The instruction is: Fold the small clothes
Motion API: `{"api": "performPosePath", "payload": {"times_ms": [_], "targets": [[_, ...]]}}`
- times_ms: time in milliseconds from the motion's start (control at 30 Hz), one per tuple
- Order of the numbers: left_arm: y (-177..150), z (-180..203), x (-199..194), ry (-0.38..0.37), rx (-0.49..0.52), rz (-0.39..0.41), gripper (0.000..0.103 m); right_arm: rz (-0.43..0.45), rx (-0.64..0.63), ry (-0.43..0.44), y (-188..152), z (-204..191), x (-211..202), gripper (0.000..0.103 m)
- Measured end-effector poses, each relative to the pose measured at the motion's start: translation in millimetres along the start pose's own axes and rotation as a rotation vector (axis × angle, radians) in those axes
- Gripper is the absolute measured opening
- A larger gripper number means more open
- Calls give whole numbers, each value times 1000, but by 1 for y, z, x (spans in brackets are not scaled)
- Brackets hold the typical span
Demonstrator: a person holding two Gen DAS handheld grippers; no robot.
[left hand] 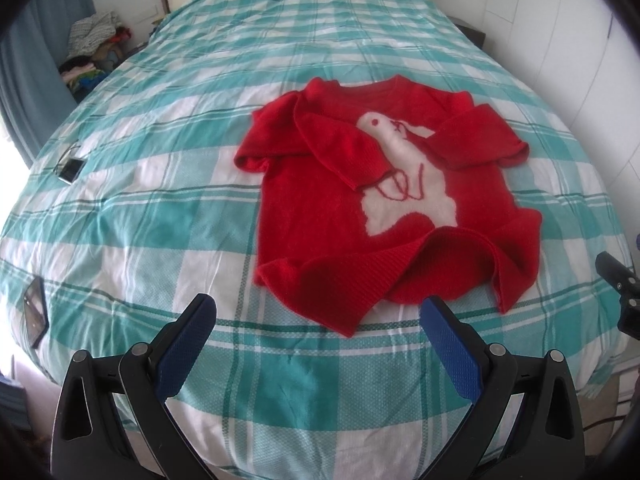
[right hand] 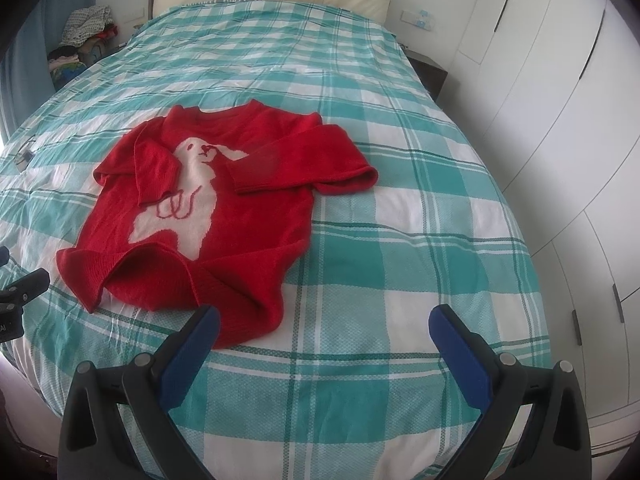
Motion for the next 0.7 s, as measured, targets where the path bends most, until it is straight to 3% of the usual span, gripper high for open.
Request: {"api": "performPosePath", "payload": {"times_ms": [233, 400, 533, 633, 700], "targets": [[-1, -9, 9, 2, -43, -43, 102, -2, -11, 14, 2, -6, 2, 103], [-9, -48, 49, -24, -206, -138, 102, 74, 8, 76, -5, 3, 10, 103], [-29, -73, 83, -163, -393, -260, 102, 50, 175, 291, -38, 16, 45, 103], [-38, -56, 100, -241, -395, -308, 99, 38, 298, 498, -55, 2, 66, 102], [-35, -43, 103, -256, -365, -267, 99, 68, 381, 686, -55, -18, 74, 93]]}}
Point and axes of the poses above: each gripper's, at about its wrist camera, not at the fingertips, and x roughly the way its jaws point, z to its right, y to its top, the point moved 8 cm from there along x, roughly the way its jaws point, and after that the axes turned 15 degrees about -x, right-handed, at the moved point
